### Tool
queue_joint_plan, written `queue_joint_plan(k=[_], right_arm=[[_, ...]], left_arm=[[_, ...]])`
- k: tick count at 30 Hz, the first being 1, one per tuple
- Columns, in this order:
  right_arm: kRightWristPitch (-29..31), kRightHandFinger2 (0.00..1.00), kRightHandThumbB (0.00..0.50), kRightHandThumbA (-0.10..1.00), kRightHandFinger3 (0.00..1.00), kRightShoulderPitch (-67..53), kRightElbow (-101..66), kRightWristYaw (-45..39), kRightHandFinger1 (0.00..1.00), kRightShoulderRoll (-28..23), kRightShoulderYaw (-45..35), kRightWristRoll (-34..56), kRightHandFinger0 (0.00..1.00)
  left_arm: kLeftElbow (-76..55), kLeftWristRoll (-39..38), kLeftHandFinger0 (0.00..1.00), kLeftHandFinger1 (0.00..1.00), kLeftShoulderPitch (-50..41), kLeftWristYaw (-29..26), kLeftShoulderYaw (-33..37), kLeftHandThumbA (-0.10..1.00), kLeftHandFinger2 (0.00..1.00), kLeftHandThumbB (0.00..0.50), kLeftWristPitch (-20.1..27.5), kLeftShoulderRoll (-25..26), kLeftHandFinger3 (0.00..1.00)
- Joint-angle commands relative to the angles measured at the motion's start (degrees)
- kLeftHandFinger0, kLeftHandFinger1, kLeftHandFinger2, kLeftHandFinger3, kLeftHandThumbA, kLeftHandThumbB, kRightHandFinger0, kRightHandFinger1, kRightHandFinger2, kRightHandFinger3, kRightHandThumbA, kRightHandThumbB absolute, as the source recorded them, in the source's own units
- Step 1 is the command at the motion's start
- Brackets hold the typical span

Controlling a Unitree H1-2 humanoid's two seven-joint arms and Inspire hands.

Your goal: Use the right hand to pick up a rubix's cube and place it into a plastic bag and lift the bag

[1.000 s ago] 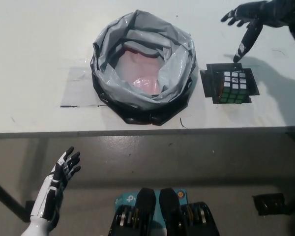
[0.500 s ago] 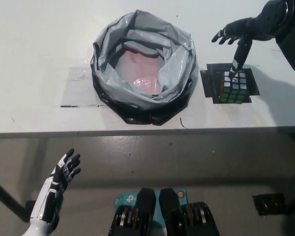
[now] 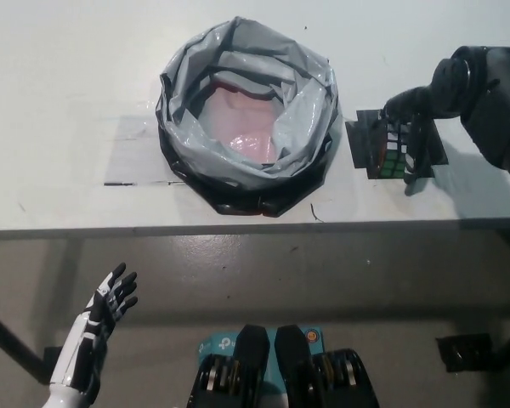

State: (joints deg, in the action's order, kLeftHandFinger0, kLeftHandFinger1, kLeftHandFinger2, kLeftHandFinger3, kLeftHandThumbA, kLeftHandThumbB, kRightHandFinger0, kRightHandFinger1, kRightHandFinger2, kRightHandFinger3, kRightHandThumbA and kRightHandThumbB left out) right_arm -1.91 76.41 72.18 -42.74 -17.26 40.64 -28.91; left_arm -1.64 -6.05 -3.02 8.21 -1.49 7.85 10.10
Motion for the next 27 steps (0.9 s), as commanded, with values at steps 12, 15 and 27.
queue_joint_plan(k=[12,15,27], right_arm=[[1.33,1.0,0.463,1.0,1.0,1.91,2.73,4.33,1.0,0.17,0.56,-4.48,1.0],[0.75,1.0,0.477,1.0,1.0,1.79,3.0,5.01,1.0,0.14,-0.3,-4.16,1.0],[5.81,0.54,0.344,0.7,0.6,-2.99,0.18,33.16,0.52,-0.12,-6.51,-3.29,0.41]], left_arm=[[-1.79,-0.86,1.0,1.0,0.5,1.11,-0.47,1.0,1.0,0.157,1.11,1.12,1.0],[-1.83,-1.11,1.0,1.0,0.5,1.09,-0.57,1.0,1.0,0.174,1.03,1.05,1.0],[-1.42,-0.88,1.0,1.0,0.89,1.0,-0.63,1.0,1.0,0.181,1.33,1.17,1.0]])
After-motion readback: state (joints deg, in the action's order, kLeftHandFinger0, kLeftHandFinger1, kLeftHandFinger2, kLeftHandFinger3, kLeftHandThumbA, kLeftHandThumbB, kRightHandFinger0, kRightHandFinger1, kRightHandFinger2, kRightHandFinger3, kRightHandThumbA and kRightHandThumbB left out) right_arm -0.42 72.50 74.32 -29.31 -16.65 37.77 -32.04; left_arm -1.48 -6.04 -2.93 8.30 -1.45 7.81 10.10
